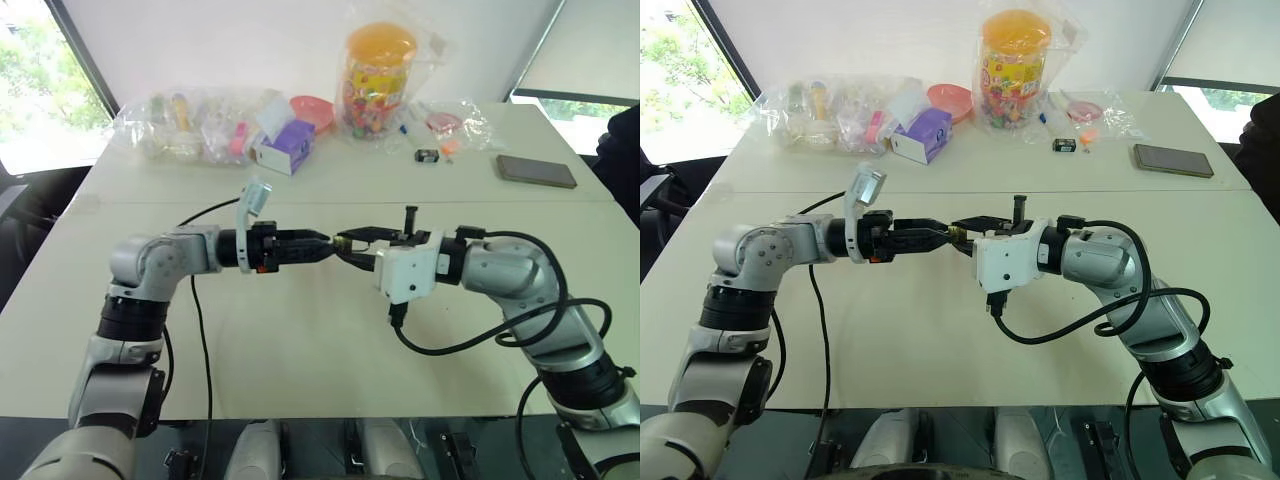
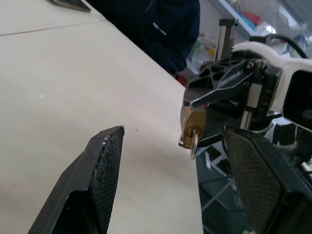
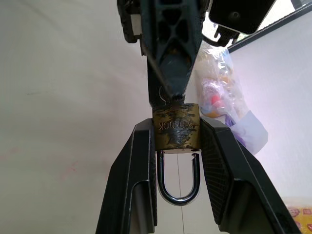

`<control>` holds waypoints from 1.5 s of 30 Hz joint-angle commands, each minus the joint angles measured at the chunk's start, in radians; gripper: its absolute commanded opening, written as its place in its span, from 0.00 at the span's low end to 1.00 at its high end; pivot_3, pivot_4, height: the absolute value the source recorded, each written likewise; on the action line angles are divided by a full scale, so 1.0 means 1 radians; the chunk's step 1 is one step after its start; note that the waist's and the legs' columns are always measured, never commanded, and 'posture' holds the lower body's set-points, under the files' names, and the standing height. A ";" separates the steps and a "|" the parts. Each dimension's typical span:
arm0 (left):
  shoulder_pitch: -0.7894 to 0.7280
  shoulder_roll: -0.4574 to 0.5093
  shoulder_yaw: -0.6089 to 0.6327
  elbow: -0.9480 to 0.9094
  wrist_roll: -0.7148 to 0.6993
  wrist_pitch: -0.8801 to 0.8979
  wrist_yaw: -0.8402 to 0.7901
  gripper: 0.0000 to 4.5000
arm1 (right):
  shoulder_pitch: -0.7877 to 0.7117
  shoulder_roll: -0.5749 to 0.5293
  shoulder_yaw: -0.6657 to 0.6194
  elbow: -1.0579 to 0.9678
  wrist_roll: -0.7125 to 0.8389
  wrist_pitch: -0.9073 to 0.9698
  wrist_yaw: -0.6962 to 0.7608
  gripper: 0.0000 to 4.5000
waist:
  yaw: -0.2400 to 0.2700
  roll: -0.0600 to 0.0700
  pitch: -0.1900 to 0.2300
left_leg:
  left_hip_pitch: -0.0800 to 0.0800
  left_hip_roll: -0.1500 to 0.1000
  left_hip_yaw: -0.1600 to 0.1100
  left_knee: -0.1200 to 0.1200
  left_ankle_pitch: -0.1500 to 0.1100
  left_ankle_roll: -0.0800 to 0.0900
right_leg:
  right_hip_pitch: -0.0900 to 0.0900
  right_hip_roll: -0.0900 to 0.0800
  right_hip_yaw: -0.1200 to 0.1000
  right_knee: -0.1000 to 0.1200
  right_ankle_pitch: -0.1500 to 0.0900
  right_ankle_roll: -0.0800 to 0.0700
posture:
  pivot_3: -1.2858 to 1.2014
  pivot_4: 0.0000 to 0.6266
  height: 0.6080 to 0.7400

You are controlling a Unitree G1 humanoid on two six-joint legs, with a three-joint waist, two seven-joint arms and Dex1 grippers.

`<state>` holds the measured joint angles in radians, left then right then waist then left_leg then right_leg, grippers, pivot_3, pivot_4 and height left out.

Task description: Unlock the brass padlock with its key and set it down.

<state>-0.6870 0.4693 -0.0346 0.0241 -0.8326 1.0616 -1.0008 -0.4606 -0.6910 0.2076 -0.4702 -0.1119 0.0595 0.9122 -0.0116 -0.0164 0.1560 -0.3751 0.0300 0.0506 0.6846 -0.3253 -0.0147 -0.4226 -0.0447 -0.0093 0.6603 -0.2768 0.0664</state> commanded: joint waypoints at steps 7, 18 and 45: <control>-0.024 -0.040 -0.005 -0.005 0.043 -0.065 0.008 0.74 | -0.010 -0.001 -0.018 -0.055 0.010 0.002 -0.013 0.15 | 0.000 0.000 0.000 | 0.000 0.000 0.000 0.000 0.000 0.000 | 0.000 0.000 0.000 0.000 0.000 0.000 | 0.52 0.24 1.00; -0.034 -0.057 0.018 0.008 0.036 -0.063 0.016 0.00 | -0.003 -0.008 -0.014 -0.066 0.006 0.011 -0.016 0.15 | -0.001 0.000 0.000 | 0.000 0.000 0.000 0.000 0.000 0.000 | 0.000 0.000 0.000 0.000 0.000 0.000 | 0.52 0.24 1.00; -0.038 0.022 0.004 0.028 0.059 -0.103 -0.086 0.00 | -0.042 0.041 -0.344 -0.168 0.726 0.877 -0.109 0.31 | 0.000 0.000 0.000 | 0.000 0.001 -0.001 0.000 0.000 0.000 | 0.000 -0.001 0.000 0.000 0.000 0.000 | 0.52 0.24 1.00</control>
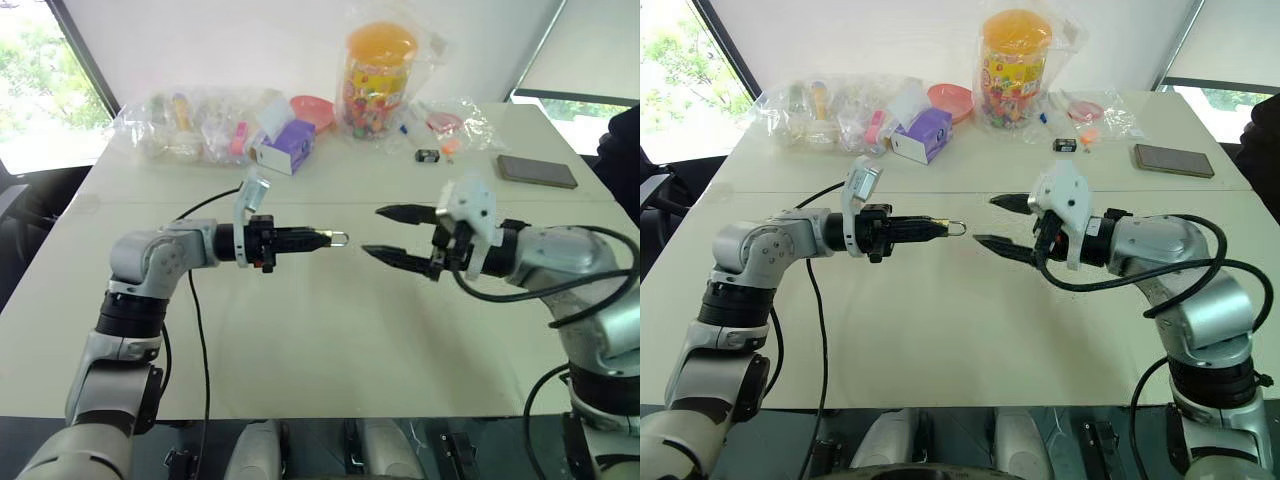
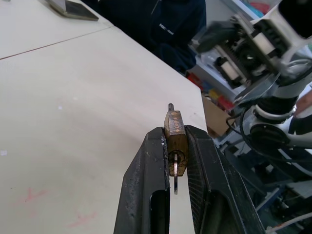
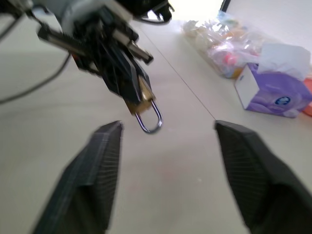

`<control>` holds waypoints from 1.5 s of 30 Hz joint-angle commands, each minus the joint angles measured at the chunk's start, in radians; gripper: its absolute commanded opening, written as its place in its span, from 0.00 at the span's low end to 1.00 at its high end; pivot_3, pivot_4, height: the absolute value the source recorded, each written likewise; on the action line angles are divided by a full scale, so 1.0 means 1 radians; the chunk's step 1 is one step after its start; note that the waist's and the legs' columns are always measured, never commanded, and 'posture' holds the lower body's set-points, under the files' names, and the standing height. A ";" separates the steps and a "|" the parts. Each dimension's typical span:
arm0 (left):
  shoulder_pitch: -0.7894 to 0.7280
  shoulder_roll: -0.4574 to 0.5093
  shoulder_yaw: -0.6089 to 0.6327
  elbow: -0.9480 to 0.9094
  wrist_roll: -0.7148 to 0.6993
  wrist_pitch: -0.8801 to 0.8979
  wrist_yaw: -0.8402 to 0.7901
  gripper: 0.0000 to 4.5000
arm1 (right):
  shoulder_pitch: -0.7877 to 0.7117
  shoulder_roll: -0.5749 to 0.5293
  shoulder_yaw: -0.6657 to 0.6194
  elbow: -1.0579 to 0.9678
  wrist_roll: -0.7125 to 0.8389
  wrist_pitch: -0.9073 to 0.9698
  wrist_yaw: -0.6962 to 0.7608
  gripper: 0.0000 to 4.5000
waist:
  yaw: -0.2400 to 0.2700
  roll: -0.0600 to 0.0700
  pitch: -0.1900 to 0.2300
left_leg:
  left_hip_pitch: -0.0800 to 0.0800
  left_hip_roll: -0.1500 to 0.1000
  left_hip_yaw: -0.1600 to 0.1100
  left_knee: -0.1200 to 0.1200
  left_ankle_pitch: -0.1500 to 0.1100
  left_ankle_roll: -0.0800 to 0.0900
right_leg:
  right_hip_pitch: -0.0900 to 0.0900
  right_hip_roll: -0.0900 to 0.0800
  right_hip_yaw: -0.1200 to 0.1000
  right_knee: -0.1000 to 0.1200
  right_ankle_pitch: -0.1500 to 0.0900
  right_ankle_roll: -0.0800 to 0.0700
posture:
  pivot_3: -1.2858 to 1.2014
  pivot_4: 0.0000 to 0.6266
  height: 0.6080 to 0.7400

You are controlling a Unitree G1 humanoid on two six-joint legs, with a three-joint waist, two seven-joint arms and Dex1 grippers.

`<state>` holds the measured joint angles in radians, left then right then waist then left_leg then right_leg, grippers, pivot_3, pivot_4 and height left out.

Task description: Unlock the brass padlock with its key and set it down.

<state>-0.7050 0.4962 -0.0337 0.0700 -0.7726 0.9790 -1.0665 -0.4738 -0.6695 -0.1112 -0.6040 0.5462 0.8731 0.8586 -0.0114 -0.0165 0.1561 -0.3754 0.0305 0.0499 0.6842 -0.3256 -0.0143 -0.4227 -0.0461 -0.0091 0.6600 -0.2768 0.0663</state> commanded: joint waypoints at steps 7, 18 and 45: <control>-0.036 -0.003 -0.013 -0.036 -0.018 -0.004 -0.066 0.00 | -0.078 0.072 0.028 -0.024 0.117 0.119 -0.164 0.01 | 0.000 0.000 0.000 | 0.000 0.000 0.000 0.000 0.000 0.000 | 0.000 0.000 0.000 0.000 0.000 0.000 | 0.52 0.24 1.00; -0.051 -0.008 0.003 -0.046 -0.038 0.019 -0.071 0.00 | -0.030 0.048 0.107 0.008 0.086 0.048 -0.169 0.01 | 0.000 0.000 0.000 | -0.001 0.000 0.000 0.000 0.000 0.000 | -0.001 0.001 0.000 -0.001 0.000 0.000 | 0.52 0.24 1.00; -0.003 -0.034 -0.038 -0.052 0.020 -0.022 -0.009 0.00 | 0.197 -0.095 0.157 0.007 -0.031 -0.093 -0.084 0.01 | 0.005 0.000 0.000 | -0.002 -0.001 0.000 -0.001 -0.001 0.001 | -0.001 0.001 0.000 -0.003 0.000 0.000 | 0.52 0.24 1.00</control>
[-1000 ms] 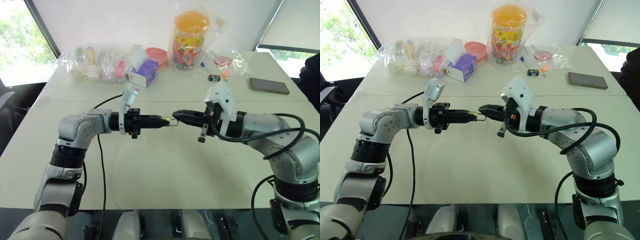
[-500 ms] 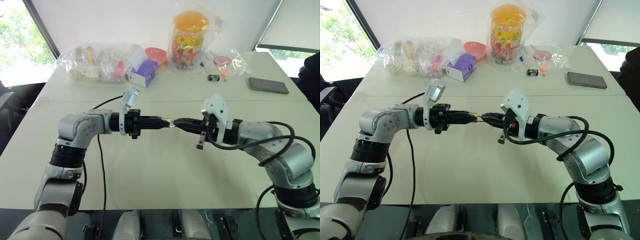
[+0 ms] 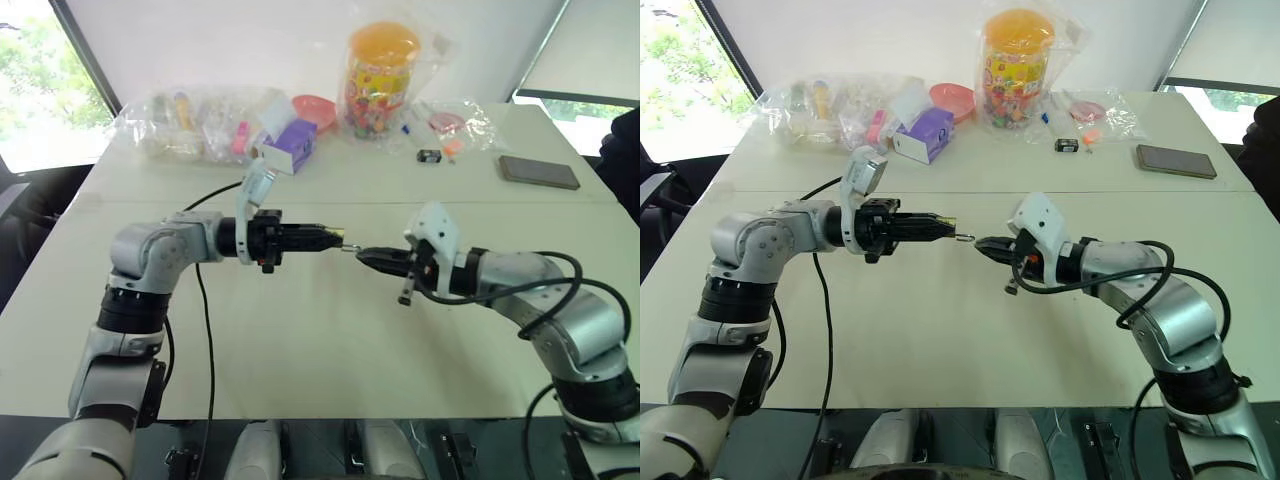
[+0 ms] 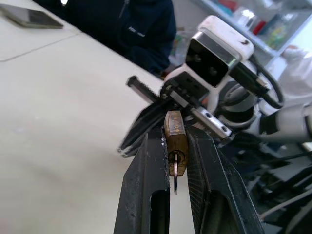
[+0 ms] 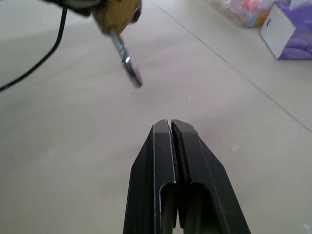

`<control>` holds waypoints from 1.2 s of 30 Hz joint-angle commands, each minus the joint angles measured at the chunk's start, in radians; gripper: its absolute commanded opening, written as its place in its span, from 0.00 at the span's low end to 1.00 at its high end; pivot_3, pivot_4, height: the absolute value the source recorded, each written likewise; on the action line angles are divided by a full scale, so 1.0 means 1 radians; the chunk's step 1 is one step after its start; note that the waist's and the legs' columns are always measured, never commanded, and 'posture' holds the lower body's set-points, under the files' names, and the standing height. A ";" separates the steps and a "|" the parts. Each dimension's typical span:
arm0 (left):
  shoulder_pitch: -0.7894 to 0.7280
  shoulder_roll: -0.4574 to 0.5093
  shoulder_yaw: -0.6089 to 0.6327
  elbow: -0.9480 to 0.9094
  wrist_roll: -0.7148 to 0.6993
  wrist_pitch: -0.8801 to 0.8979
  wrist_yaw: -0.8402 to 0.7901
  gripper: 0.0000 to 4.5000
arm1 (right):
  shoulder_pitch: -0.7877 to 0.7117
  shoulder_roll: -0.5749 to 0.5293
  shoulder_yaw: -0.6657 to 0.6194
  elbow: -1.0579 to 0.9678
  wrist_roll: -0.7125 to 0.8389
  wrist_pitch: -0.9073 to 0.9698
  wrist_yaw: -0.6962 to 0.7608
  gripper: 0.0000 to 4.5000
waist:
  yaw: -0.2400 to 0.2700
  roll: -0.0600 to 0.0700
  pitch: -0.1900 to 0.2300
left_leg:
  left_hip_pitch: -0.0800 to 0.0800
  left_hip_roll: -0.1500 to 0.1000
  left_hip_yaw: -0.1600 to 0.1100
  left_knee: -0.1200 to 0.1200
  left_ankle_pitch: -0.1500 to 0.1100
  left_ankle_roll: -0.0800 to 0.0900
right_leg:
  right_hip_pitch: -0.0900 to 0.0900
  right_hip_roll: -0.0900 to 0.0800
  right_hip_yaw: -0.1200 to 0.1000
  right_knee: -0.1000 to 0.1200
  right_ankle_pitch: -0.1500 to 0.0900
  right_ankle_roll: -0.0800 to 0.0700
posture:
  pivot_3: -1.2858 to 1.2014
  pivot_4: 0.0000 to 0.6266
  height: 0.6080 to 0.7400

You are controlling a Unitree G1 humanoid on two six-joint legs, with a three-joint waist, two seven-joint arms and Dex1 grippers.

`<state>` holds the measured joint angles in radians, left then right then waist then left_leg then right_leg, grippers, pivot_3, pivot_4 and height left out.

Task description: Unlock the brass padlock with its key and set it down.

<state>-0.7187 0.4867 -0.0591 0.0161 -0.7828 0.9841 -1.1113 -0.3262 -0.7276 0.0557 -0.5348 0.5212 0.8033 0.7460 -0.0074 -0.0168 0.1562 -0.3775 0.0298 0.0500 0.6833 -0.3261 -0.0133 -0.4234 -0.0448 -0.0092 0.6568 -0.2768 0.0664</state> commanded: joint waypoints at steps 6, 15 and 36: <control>0.037 -0.170 -0.033 0.173 0.066 0.014 0.142 0.00 | 0.237 -0.125 -0.040 -0.109 -0.063 -0.085 0.037 0.01 | 0.007 -0.001 0.000 | -0.002 -0.001 0.000 0.001 -0.001 0.001 | 0.000 0.000 0.000 -0.002 0.000 0.000 | 0.52 0.24 1.00; -0.049 -0.319 0.010 0.579 0.172 0.012 0.304 0.00 | 0.294 -0.123 -0.076 -0.150 -0.098 -0.100 -0.015 0.01 | -0.003 -0.001 0.000 | -0.001 -0.002 -0.001 0.001 -0.001 0.001 | 0.000 0.002 0.000 -0.002 0.000 0.001 | 0.52 0.24 1.00; 0.049 -0.080 -0.138 0.271 0.416 -0.362 0.113 0.99 | 0.273 -0.136 -0.086 -0.158 -0.105 -0.096 -0.029 0.00 | -0.010 -0.001 0.000 | 0.006 0.002 -0.001 0.000 0.000 0.001 | 0.007 0.002 0.000 -0.001 0.000 0.000 | 0.52 0.24 1.00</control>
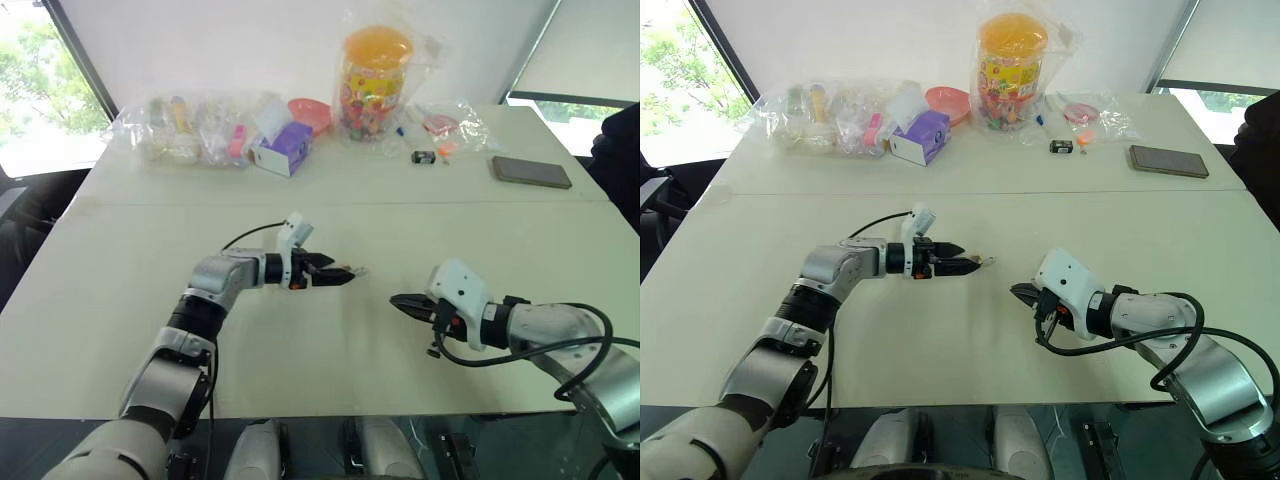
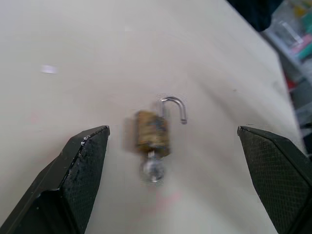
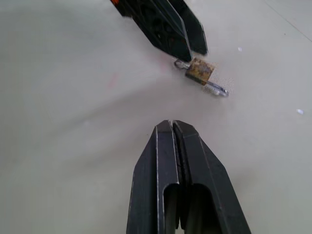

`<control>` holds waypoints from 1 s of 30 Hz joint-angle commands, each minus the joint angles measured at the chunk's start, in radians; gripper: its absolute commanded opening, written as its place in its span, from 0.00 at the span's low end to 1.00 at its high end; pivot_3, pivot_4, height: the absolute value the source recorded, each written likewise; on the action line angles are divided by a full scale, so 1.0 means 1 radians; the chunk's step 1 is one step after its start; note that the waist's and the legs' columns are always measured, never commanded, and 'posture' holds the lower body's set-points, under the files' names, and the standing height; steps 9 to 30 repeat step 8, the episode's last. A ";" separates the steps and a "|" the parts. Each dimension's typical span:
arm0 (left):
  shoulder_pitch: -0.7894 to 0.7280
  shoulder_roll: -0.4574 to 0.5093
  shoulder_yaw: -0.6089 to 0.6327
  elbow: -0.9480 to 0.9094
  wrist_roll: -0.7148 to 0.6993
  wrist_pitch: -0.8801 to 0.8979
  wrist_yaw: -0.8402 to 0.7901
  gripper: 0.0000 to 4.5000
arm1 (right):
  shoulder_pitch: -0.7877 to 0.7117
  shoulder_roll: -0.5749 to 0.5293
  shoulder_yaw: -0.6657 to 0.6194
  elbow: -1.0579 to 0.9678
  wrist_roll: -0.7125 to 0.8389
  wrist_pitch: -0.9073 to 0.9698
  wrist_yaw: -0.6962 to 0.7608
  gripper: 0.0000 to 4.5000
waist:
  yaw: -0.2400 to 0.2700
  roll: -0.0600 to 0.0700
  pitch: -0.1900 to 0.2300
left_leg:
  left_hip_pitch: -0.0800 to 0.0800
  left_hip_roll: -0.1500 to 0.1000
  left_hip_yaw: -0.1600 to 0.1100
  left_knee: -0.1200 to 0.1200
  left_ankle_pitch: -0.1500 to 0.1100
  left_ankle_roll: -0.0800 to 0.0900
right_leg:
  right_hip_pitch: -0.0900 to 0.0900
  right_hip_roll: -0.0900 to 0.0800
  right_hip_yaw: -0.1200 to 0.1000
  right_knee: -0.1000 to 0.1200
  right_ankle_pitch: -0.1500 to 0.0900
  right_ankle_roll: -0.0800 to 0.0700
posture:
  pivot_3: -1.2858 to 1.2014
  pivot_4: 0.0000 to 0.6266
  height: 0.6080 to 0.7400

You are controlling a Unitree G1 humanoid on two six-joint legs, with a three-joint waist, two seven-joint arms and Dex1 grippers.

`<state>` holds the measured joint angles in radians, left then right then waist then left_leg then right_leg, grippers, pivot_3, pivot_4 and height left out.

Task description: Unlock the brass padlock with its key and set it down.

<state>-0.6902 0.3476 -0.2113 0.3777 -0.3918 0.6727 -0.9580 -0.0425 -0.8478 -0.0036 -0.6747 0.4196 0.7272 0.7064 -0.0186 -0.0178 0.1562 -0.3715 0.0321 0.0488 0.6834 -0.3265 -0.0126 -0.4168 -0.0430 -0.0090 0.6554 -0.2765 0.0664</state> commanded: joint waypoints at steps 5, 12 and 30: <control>0.074 0.201 0.051 -0.332 -0.106 0.022 -0.221 0.99 | -0.045 -0.057 -0.061 -0.006 0.008 -0.024 0.056 0.00 | 0.013 0.000 0.000 | -0.006 -0.001 0.001 0.000 0.000 0.000 | -0.006 -0.002 0.000 0.000 0.000 0.000 | 0.52 0.24 1.00; 0.088 0.237 0.069 -0.383 -0.144 0.064 -0.247 0.99 | -0.071 -0.067 -0.080 -0.006 0.029 -0.013 0.076 0.00 | 0.019 0.000 0.000 | -0.008 -0.003 0.001 0.001 0.000 0.000 | -0.006 -0.004 0.000 -0.002 0.000 0.000 | 0.52 0.24 1.00; 0.088 0.237 0.069 -0.383 -0.144 0.064 -0.247 0.99 | -0.071 -0.067 -0.080 -0.006 0.029 -0.013 0.076 0.00 | 0.019 0.000 0.000 | -0.008 -0.003 0.001 0.001 0.000 0.000 | -0.006 -0.004 0.000 -0.002 0.000 0.000 | 0.52 0.24 1.00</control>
